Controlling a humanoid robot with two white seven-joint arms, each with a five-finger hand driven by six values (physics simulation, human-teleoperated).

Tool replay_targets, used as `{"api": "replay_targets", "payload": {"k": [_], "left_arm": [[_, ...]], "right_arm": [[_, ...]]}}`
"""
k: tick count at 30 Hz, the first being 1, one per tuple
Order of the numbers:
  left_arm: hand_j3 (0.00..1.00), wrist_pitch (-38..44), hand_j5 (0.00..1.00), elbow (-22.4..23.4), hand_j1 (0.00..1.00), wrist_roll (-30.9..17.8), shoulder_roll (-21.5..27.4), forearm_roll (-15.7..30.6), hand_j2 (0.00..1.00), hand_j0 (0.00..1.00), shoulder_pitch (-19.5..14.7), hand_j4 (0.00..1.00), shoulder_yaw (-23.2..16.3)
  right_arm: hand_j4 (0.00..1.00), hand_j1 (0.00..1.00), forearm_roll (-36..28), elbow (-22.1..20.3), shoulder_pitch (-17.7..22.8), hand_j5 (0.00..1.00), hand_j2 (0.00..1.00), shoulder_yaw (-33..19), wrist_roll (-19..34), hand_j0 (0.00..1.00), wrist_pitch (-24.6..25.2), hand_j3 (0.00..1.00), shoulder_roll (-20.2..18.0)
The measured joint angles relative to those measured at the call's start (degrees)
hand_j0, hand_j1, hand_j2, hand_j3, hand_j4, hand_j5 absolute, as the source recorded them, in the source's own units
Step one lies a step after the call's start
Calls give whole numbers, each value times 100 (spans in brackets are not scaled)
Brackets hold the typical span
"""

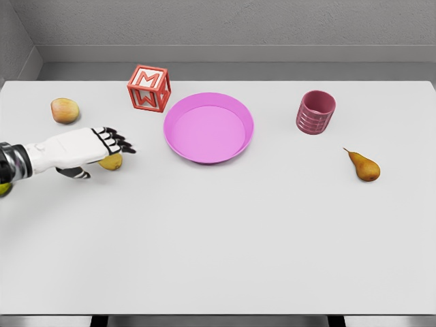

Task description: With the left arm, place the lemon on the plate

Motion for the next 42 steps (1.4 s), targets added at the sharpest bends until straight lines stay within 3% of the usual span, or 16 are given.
{"api": "replay_targets", "payload": {"k": [28, 32, 35, 42], "left_arm": [[84, 0, 84, 401, 84, -23, -208, -60, 84, 84, -246, 84, -215], [82, 0, 82, 418, 82, -26, -220, -104, 82, 82, -246, 82, -244], [73, 0, 73, 421, 73, -27, -223, -171, 73, 73, -264, 73, -254], [73, 0, 73, 437, 73, -26, -225, -267, 73, 73, -273, 73, -258]], "right_arm": [[100, 100, 0, -1, 0, 100, 100, 0, 0, 100, 0, 100, 0], [100, 100, -1, -1, 0, 100, 100, 0, 0, 100, 0, 100, 0], [100, 100, 0, 0, 0, 100, 100, 0, 0, 100, 0, 100, 0], [100, 100, 1, -1, 0, 100, 100, -1, 0, 100, 0, 100, 0]]}}
